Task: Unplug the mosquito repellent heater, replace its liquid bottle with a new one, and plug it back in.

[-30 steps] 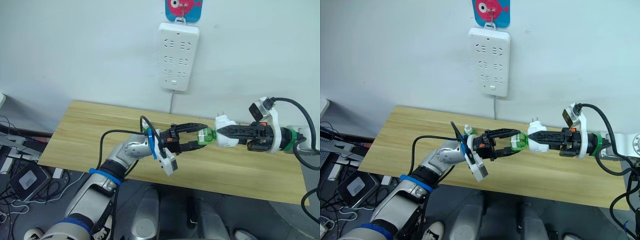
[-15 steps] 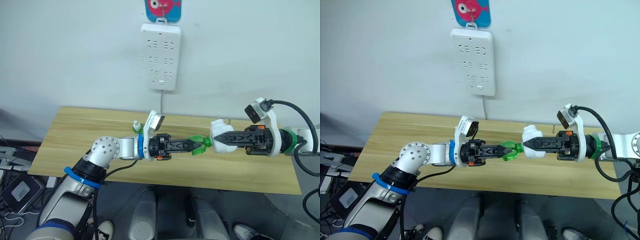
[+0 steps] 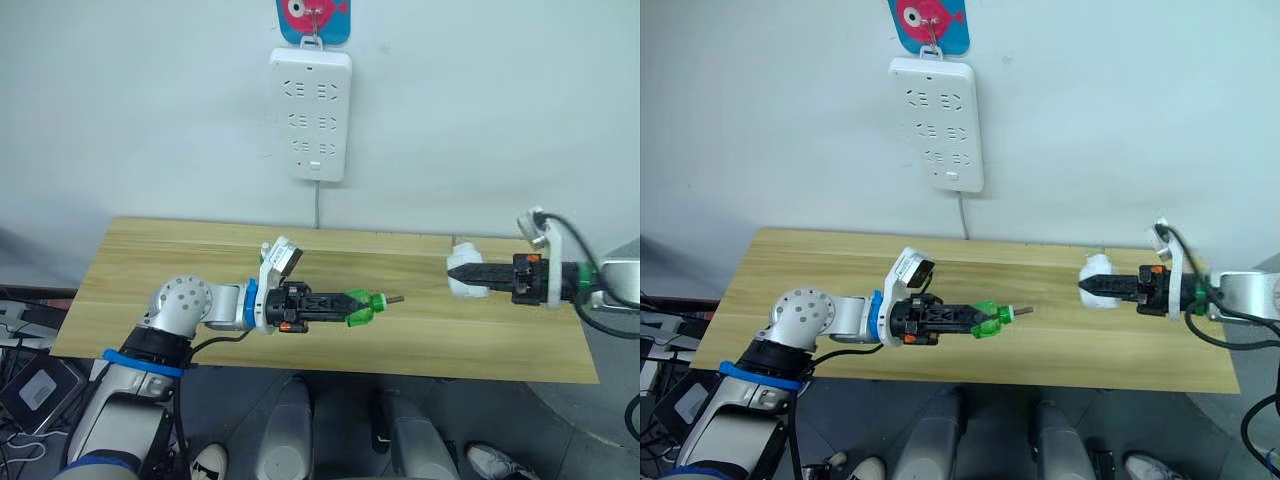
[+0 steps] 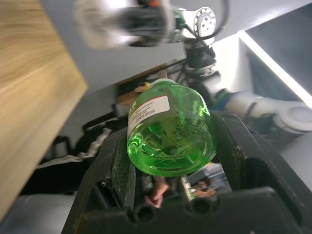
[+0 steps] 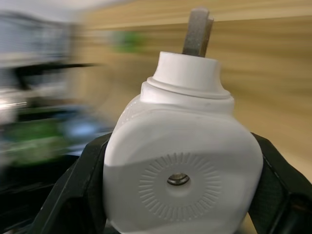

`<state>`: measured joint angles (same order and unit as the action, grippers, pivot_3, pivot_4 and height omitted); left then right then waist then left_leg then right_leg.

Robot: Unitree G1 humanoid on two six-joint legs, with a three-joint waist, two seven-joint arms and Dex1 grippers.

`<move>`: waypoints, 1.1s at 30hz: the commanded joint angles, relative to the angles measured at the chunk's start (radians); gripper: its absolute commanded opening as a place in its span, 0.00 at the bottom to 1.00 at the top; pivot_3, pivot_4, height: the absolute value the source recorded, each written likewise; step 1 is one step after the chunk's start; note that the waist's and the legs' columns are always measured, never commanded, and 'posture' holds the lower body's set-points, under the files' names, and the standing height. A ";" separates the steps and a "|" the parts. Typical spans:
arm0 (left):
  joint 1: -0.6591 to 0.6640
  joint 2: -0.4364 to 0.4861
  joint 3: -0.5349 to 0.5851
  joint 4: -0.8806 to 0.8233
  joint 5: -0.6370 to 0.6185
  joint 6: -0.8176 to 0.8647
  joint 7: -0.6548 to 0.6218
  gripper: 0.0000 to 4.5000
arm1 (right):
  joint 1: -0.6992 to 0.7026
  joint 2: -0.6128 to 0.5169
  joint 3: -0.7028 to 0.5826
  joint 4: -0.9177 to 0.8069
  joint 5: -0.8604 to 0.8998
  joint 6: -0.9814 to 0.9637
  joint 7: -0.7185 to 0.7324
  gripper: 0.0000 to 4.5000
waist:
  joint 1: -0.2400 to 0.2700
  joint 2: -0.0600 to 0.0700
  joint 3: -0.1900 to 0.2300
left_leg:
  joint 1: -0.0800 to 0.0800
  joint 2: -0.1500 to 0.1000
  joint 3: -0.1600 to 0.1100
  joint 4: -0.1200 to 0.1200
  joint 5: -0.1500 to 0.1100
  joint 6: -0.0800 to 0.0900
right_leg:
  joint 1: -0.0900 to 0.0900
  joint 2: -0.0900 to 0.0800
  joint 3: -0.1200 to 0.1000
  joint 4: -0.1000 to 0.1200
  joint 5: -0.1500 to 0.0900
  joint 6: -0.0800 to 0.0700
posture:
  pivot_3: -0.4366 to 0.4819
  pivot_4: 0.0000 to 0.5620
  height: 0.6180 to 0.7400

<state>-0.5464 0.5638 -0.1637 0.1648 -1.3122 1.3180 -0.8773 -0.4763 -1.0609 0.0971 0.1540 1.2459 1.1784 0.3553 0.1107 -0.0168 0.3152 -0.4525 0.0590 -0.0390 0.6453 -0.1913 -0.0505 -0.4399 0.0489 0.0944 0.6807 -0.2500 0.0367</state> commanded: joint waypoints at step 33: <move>0.077 -0.129 0.112 -0.189 0.325 -0.252 -0.069 0.50 | -0.043 0.090 -0.160 -0.042 -0.784 0.023 0.322 0.99 | -0.004 0.001 0.001 | 0.000 0.000 0.004 -0.002 0.000 0.000 | -0.001 -0.001 0.003 0.000 0.000 0.000 | 0.80 0.56 1.00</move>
<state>-0.4787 0.4534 -0.0685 0.0385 -1.0256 1.1599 -0.9346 -0.5293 -0.9763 0.0176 0.2069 0.4059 1.1558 0.6740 0.1067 -0.0160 0.3159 -0.4525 0.0590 -0.0354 0.6431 -0.1915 -0.0508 -0.4411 0.0475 0.0974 0.6799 -0.2500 0.0370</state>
